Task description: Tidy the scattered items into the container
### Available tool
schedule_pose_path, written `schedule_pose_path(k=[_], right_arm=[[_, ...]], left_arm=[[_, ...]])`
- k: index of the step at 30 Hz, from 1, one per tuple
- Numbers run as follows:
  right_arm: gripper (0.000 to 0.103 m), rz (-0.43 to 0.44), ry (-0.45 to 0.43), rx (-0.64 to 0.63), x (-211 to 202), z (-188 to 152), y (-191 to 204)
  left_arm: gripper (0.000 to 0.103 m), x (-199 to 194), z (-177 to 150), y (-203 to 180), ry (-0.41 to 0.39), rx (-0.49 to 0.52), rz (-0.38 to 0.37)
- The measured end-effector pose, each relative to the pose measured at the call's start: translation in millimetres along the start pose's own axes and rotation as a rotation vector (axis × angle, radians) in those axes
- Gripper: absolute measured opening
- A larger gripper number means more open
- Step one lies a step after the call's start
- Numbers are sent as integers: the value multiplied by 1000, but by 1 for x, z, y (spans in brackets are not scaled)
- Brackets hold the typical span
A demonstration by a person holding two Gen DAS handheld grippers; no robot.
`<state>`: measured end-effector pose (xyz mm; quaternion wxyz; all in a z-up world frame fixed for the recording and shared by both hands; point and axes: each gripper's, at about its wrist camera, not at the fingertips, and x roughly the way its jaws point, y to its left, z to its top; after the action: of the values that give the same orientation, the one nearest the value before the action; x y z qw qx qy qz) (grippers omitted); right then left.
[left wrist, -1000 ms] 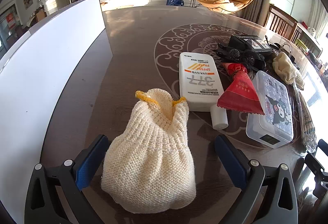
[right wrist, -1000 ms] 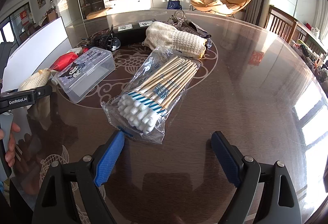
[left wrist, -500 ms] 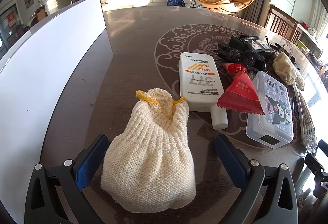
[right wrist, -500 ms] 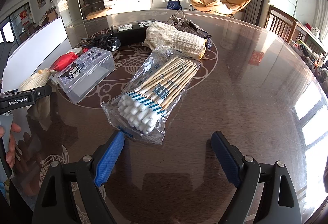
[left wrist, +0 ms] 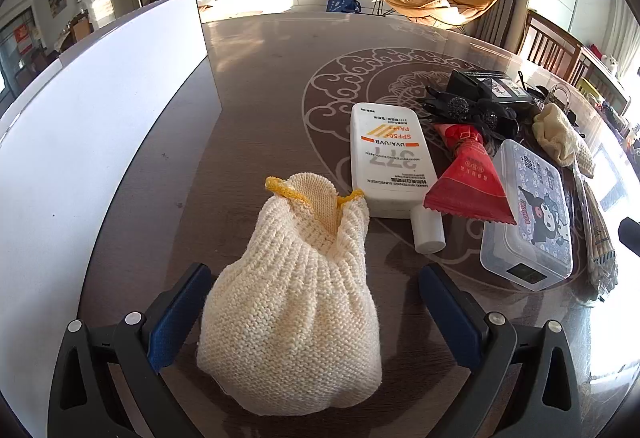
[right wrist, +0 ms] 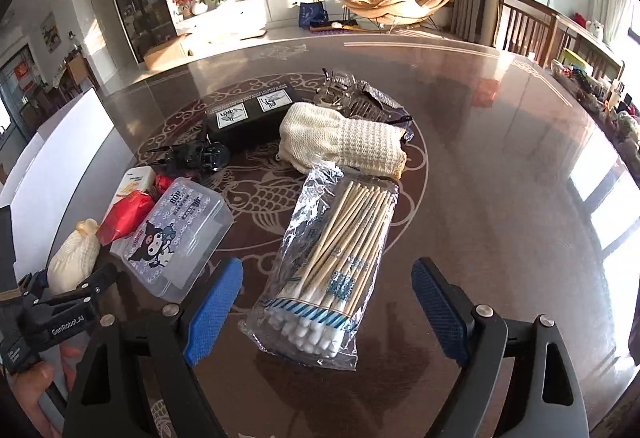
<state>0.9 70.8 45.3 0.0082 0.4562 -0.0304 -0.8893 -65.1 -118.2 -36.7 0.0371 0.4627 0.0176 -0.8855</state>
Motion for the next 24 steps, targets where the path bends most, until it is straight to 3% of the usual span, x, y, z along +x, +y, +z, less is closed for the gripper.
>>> schedule_pose_path(k=[6, 11, 18, 24], right_arm=[[87, -86, 9, 34, 14, -12, -2], [87, -31, 49, 82, 27, -15, -16], [87, -4, 39, 75, 30, -15, -12], [88, -55, 33, -40, 38, -15, 5]], left_arm=[[103, 1, 1, 0, -1, -2, 2], [103, 1, 1, 0, -1, -3, 2], [103, 2, 1, 0, -1, -2, 1], [103, 2, 2, 0, -2, -3, 1]])
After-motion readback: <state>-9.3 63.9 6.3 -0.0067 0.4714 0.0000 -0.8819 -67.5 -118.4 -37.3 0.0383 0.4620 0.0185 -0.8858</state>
